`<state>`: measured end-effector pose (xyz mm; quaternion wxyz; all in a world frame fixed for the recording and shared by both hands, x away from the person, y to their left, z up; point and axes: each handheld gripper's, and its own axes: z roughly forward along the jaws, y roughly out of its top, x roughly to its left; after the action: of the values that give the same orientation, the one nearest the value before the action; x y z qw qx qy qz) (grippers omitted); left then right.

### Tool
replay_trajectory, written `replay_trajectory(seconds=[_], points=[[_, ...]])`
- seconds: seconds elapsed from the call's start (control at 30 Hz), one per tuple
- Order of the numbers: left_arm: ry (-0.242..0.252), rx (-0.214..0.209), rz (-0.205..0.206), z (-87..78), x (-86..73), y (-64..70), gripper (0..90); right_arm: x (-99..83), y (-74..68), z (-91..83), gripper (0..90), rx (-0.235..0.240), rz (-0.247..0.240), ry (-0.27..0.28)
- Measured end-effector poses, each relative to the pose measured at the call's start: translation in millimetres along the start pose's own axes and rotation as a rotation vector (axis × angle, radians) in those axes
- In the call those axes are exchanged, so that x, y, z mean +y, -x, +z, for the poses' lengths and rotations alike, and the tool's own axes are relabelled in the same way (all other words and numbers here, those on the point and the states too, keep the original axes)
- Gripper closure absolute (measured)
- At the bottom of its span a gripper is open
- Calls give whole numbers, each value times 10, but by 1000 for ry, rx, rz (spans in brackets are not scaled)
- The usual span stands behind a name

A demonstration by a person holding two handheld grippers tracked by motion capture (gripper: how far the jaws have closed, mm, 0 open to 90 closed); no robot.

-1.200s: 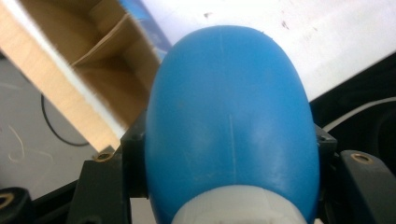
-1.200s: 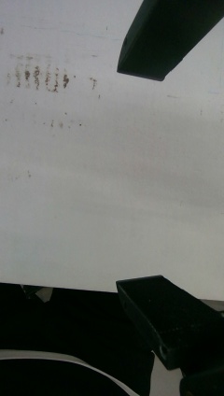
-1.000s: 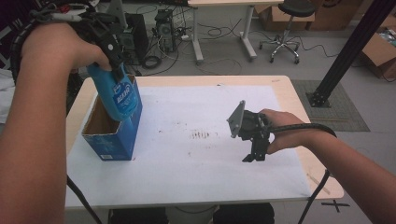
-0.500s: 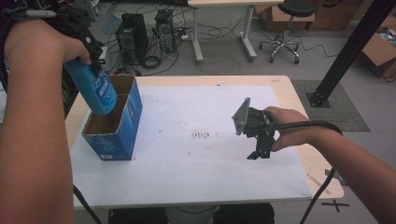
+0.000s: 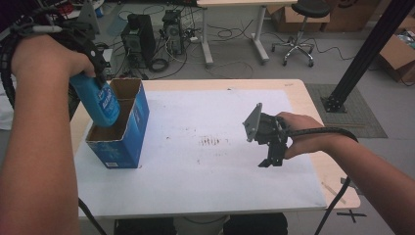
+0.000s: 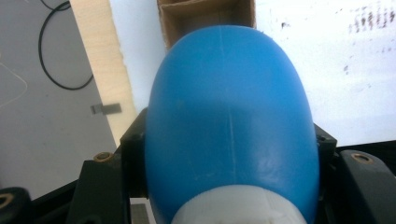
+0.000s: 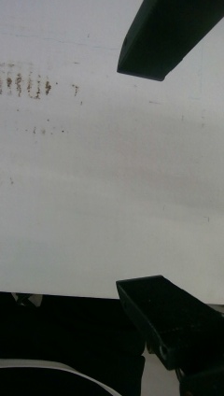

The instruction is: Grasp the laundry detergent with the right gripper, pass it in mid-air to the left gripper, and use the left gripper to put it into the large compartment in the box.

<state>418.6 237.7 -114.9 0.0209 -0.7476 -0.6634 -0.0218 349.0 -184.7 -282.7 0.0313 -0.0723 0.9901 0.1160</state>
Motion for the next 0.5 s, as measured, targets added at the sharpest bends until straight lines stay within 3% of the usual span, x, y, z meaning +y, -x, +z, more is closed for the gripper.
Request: replay_trajectory(seconds=[0.3, 0.5], points=[[-15, 4, 9, 362, 27, 27, 387, -3, -4, -10, 0, -3, -1, 3], [-38, -17, 19, 649, 45, 49, 388, 12, -8, -2, 0, -7, -6, 6]])
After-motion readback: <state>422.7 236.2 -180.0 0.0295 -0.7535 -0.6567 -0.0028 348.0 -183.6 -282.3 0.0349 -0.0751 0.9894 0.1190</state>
